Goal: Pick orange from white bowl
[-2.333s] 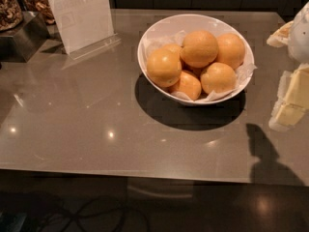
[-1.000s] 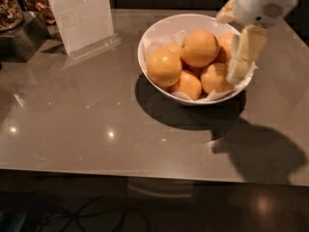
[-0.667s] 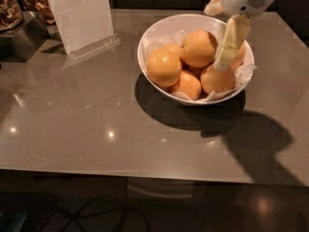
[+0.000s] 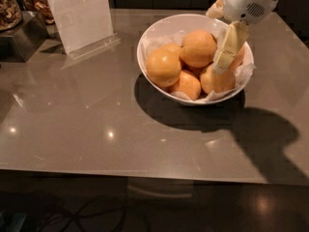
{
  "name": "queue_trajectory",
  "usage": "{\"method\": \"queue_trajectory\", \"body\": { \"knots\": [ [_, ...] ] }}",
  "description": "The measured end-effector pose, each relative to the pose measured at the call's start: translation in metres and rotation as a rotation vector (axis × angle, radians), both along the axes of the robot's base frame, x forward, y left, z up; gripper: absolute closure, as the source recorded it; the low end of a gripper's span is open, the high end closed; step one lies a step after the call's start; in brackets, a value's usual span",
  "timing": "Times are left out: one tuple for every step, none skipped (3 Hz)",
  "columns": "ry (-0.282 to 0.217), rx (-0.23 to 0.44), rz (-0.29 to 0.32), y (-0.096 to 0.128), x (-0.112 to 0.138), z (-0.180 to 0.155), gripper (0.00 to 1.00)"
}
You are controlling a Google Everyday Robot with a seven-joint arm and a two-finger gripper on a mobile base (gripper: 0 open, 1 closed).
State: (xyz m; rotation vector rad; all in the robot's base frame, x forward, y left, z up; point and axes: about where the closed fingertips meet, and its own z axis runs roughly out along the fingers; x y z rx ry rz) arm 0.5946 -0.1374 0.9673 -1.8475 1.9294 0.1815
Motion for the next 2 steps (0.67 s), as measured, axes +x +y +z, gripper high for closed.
{"method": "queue_trajectory", "body": {
  "knots": [
    [0.054,0.076,-0.001,0.006,0.01,-0.029,0.0],
    [0.092,0.128,-0.007,0.011,0.019,-0.051,0.0]
  ]
}}
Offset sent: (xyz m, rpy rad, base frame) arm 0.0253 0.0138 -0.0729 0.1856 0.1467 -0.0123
